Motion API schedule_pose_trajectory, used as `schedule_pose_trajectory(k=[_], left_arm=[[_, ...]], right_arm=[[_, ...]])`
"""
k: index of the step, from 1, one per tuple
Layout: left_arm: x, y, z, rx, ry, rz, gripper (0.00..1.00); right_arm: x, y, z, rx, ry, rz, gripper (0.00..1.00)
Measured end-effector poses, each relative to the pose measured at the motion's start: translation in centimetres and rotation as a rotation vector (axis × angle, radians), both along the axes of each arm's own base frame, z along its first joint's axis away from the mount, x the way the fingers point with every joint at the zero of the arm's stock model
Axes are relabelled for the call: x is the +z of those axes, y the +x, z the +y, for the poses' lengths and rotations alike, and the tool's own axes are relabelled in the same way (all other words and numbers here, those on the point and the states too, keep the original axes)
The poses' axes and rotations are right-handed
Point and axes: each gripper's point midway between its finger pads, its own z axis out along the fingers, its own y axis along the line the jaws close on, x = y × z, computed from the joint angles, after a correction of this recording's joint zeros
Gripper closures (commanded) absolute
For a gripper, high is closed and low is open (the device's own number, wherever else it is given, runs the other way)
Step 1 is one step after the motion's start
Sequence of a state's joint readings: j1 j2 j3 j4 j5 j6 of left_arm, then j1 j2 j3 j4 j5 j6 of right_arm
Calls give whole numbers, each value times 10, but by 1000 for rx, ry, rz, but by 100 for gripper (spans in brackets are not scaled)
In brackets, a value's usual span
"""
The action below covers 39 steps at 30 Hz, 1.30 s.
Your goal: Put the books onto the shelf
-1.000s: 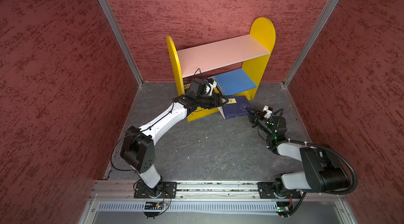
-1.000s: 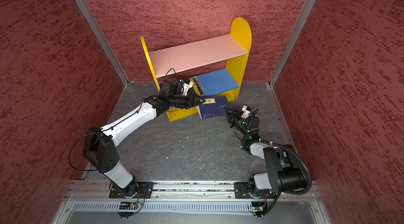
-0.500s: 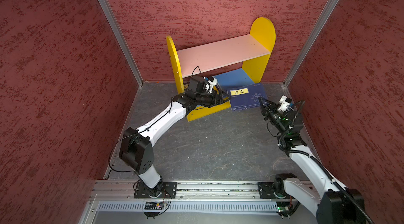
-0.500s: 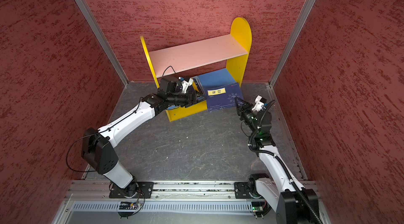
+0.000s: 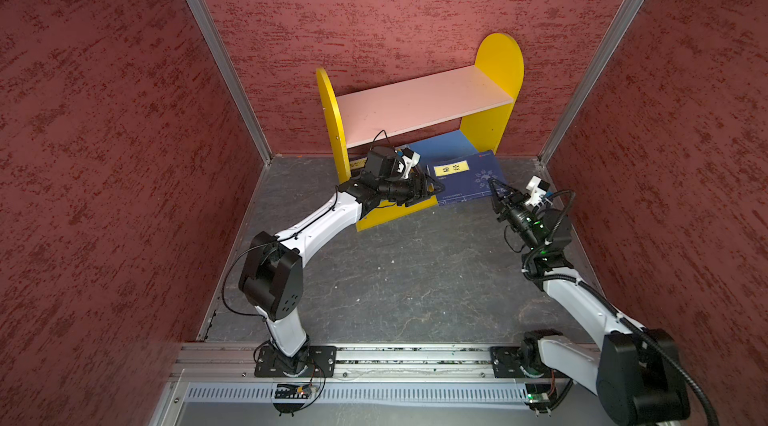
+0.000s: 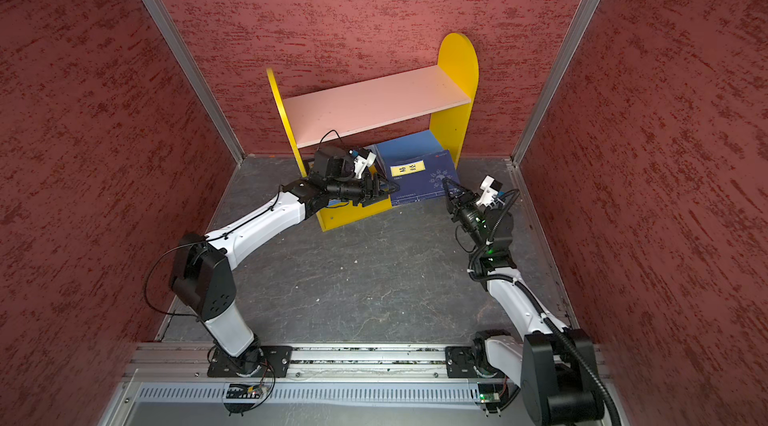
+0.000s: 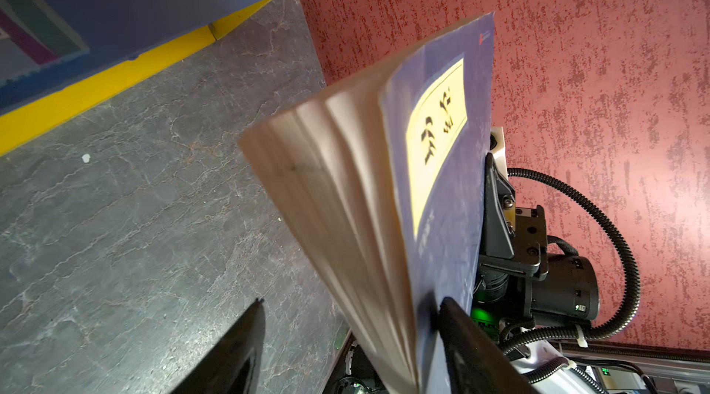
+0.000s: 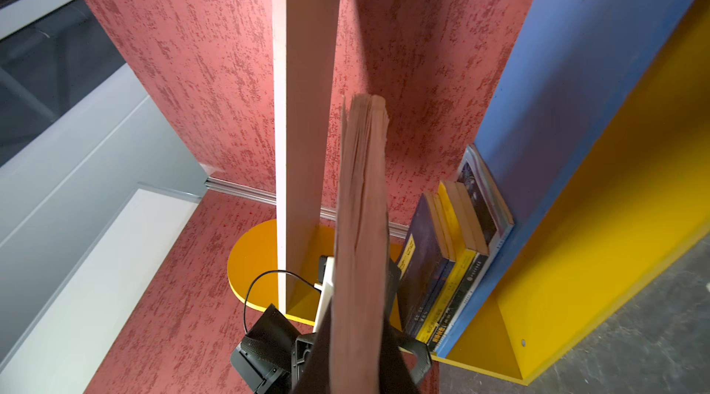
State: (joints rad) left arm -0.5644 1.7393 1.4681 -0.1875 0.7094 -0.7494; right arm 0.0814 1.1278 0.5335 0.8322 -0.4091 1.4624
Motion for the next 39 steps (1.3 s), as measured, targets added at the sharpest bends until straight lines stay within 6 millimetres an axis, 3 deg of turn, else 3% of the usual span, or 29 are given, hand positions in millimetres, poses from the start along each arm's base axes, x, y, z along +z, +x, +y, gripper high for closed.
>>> schedule_pose_trajectory(k=[8, 14, 16, 18, 22, 25, 31, 39], left_arm=[[20, 3, -6, -4, -75, -29, 48], [36, 12, -4, 18, -138, -60, 73], [38, 16, 0, 33, -156, -65, 81], [39, 18, 5, 47, -166, -66, 89], [49, 19, 12, 63, -172, -93, 93], [57, 14, 20, 73, -160, -98, 93], [53, 12, 39, 83, -114, -83, 94], [54, 10, 64, 103, -85, -60, 95]], right_arm=[[6, 4, 4, 38, 47, -44, 88], [4, 5, 8, 61, 47, -46, 86], [4, 5, 10, 71, 35, -37, 82], [5, 7, 13, 82, 15, -32, 71], [12, 12, 19, 97, -41, -30, 47], [14, 14, 23, 114, -85, -28, 41], [6, 16, 39, 220, -137, -13, 48], [0, 13, 58, 364, -186, 5, 79]])
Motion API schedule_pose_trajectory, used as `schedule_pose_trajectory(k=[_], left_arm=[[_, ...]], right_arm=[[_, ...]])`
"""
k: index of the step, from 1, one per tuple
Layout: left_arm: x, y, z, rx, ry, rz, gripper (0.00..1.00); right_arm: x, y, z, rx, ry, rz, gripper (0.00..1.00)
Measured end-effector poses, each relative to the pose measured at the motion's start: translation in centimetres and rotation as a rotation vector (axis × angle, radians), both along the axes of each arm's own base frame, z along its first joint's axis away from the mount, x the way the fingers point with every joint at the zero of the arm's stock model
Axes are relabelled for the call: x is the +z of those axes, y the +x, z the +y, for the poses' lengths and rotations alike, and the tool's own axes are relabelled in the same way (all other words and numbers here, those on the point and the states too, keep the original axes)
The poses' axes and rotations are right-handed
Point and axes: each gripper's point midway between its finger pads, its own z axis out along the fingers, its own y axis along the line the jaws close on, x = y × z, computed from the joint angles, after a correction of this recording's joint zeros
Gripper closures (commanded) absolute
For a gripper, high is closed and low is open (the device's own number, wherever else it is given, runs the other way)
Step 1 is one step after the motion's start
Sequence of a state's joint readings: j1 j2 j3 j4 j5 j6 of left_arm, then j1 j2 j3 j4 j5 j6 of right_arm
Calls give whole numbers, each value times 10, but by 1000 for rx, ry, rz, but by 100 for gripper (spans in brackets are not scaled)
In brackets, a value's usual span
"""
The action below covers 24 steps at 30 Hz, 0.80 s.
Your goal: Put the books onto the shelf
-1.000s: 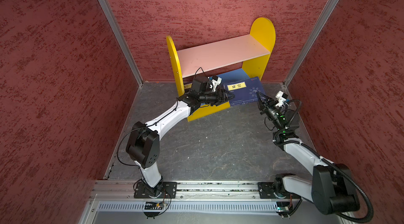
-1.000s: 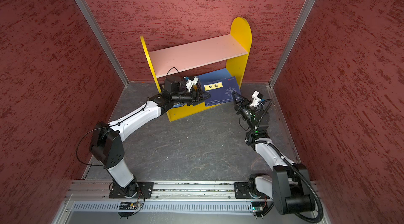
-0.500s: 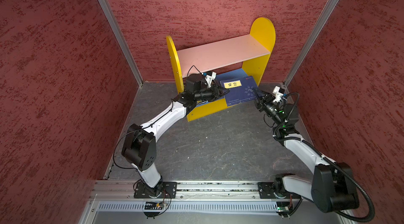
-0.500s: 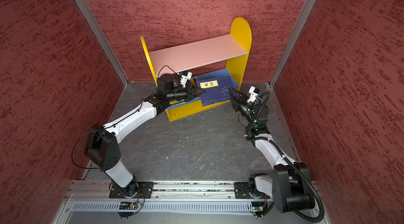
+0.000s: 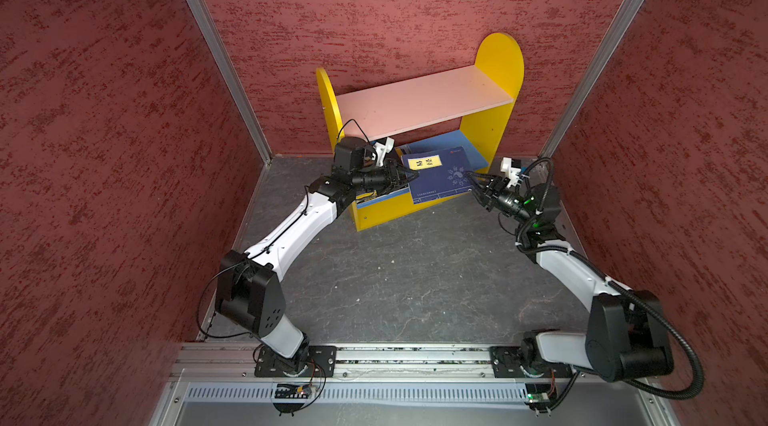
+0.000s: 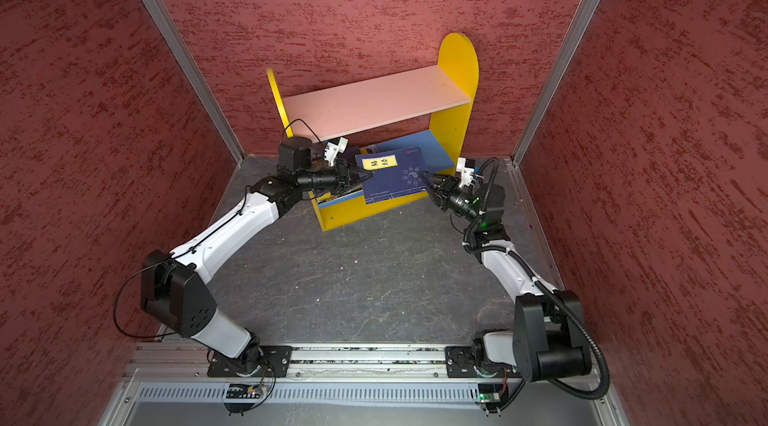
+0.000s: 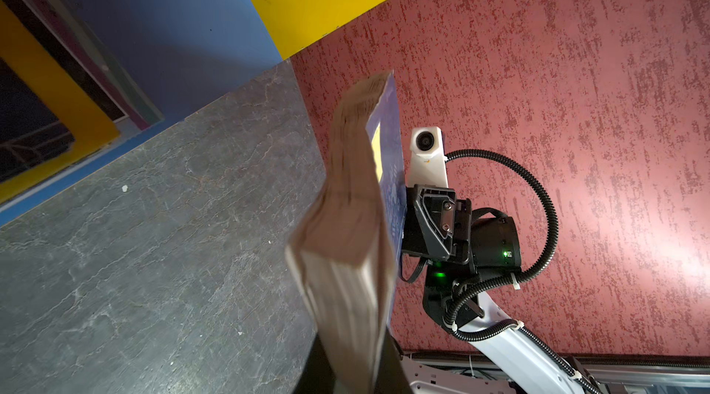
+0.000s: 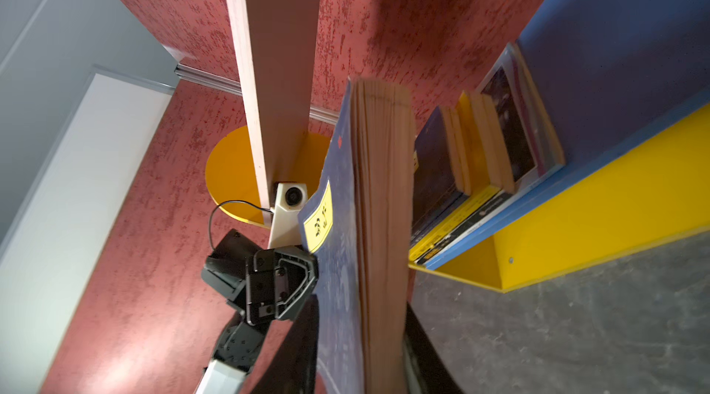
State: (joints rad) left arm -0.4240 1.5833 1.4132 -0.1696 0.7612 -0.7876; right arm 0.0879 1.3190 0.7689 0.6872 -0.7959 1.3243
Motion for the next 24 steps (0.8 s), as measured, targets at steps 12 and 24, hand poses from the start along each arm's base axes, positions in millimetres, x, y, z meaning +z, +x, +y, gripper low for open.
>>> schedule_pose_trajectory(k=[12, 24], left_arm=[[2, -5, 7, 21, 18, 17, 57], [72, -55, 62, 162, 87, -215, 9]], right_arm=[[-7, 2, -1, -13, -26, 36, 96], [-3, 65, 2, -48, 8, 43, 96]])
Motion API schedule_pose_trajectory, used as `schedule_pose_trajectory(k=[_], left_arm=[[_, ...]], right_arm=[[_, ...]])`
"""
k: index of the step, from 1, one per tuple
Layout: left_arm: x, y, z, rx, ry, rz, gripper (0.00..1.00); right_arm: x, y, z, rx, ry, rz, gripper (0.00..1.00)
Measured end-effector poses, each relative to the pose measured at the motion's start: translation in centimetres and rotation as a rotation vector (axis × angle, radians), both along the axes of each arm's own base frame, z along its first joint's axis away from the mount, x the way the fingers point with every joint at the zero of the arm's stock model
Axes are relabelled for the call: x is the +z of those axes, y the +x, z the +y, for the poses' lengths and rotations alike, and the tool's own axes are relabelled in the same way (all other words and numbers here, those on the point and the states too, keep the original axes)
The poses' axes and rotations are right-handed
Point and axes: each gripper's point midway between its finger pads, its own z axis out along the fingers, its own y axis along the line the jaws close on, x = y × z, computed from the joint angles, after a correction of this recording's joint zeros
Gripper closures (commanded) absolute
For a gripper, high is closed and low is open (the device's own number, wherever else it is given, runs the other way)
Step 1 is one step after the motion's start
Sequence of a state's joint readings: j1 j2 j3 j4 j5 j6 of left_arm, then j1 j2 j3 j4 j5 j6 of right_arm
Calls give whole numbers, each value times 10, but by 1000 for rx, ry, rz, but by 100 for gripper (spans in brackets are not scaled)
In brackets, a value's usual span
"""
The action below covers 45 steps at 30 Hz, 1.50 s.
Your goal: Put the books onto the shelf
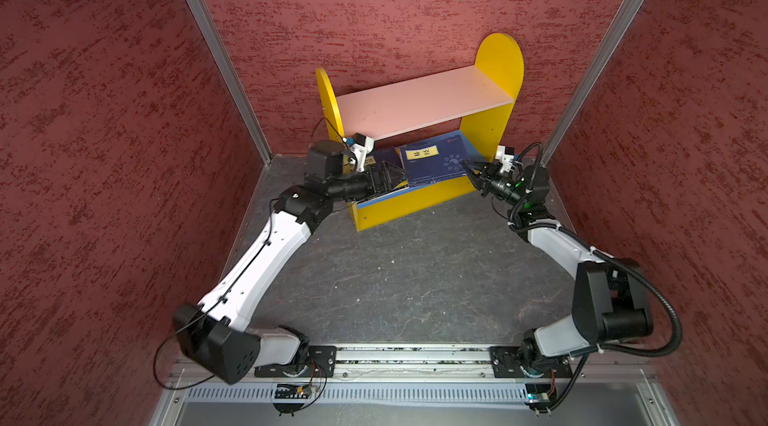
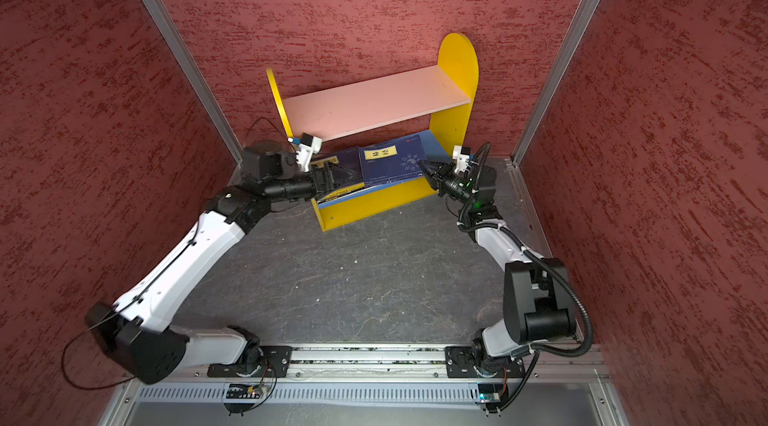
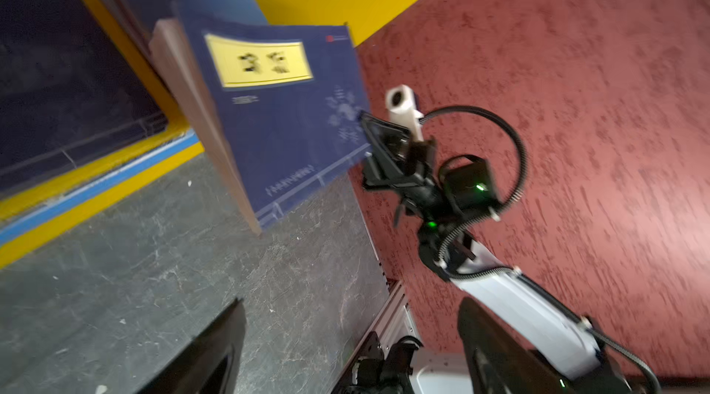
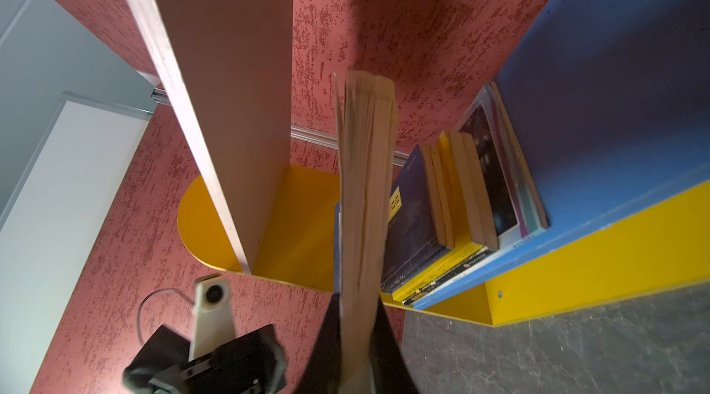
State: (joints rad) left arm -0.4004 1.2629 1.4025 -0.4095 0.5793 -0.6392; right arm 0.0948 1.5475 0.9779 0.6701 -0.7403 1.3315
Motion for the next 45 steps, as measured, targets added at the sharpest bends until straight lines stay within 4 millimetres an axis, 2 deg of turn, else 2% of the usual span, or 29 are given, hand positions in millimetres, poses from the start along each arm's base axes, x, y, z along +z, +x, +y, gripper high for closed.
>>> schedule_pose_trajectory(k=[2, 4, 7, 8, 10, 14, 16, 19, 21, 29, 36, 45], left_arm=[[46, -17, 27, 67, -32, -164, 6], [80, -31, 54, 152, -53, -294, 2], [96, -45, 84, 260, -45, -380, 1], [93, -45, 90, 291, -31, -384, 1], [76, -39, 101, 354, 12, -358, 1], [19, -20, 118, 455, 110, -240, 1], [-16, -12, 126, 495, 162, -162, 1], [-49, -6, 132, 526, 202, -91, 1], [-62, -5, 135, 537, 215, -64, 1], [-80, 9, 137, 568, 227, -48, 1], [-94, 26, 133, 570, 230, -19, 1], [-98, 31, 132, 568, 233, -13, 1]], right_arm=[[4, 11, 5, 7, 1, -9, 96], [10, 20, 13, 21, 3, -24, 96], [17, 30, 30, 53, 6, -48, 96], [18, 32, 35, 64, 7, -54, 96], [16, 36, 50, 92, 8, -55, 96], [7, 42, 80, 143, 7, -46, 96], [1, 46, 94, 166, 5, -40, 96], [-6, 51, 112, 189, 2, -36, 96], [-9, 53, 122, 201, 0, -39, 96], [-14, 58, 151, 214, -39, -57, 95], [-23, 63, 162, 201, -76, -50, 95], [-36, 63, 176, 205, -106, -25, 95]])
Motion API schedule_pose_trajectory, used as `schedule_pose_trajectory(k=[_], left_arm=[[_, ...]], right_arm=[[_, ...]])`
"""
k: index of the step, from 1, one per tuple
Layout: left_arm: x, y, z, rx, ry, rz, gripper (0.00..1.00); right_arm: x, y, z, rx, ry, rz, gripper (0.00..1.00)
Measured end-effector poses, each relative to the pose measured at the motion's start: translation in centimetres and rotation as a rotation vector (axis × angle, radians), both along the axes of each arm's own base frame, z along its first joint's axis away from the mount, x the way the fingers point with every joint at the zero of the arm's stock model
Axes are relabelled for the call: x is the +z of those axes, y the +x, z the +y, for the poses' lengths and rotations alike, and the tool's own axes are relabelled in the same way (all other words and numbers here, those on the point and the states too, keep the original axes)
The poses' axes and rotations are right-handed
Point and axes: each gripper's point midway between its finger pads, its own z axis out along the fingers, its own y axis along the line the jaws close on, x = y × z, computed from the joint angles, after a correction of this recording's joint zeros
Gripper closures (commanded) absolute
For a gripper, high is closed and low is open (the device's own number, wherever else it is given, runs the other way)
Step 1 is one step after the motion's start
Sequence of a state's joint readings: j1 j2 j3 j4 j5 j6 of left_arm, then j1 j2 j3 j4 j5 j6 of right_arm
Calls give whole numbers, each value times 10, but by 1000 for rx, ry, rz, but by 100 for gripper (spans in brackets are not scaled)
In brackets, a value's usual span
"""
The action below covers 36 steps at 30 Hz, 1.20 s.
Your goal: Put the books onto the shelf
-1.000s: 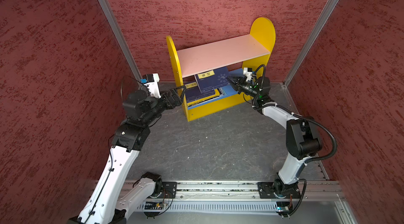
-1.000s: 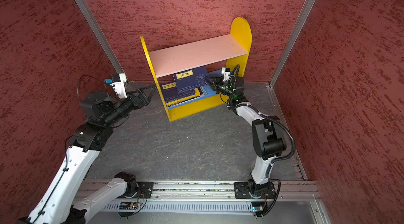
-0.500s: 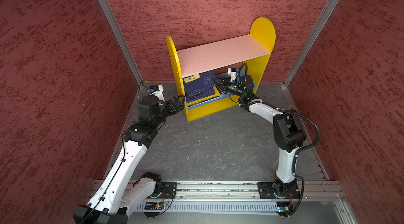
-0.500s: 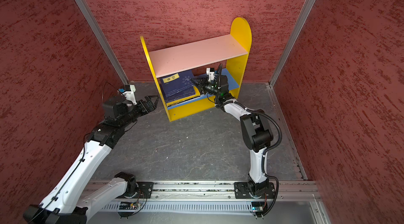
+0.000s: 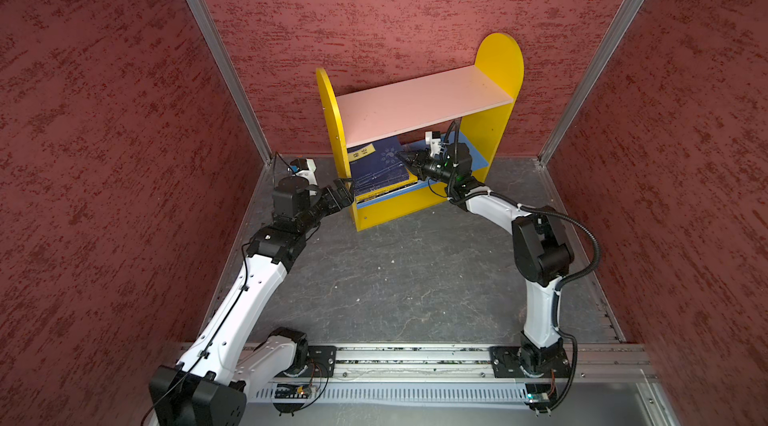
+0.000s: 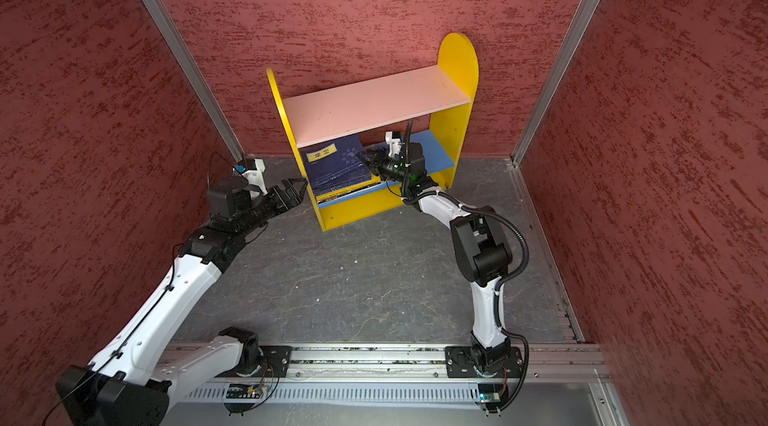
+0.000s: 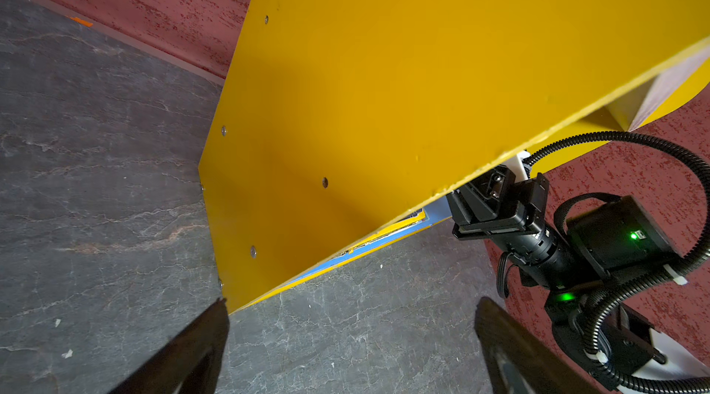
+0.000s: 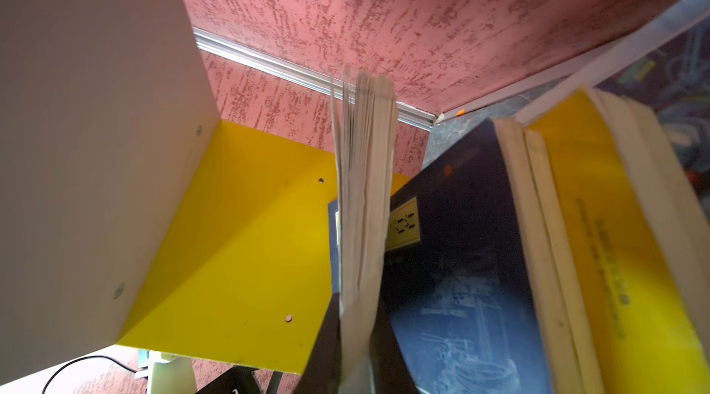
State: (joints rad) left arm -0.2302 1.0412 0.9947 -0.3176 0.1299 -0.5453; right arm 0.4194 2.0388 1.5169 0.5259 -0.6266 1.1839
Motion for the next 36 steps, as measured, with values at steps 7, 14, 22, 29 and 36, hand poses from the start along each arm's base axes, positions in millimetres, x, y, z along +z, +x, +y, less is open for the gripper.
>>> schedule_pose_trajectory(k=[7, 14, 22, 29, 36], left_arm=[[-22, 12, -3, -3, 14, 62, 1], [-29, 14, -5, -10, 15, 81, 1], [-29, 14, -8, -20, 2, 85, 1], [-33, 15, -8, -18, -5, 99, 1], [-41, 25, -10, -13, -6, 112, 1]], right_arm=[[-3, 1, 1, -13, -12, -2, 95], [-13, 1, 1, -20, -29, 18, 95], [-17, 1, 1, -18, -46, 23, 96], [-20, 0, 0, -18, -49, 27, 96], [-36, -3, -2, -22, -60, 58, 96]])
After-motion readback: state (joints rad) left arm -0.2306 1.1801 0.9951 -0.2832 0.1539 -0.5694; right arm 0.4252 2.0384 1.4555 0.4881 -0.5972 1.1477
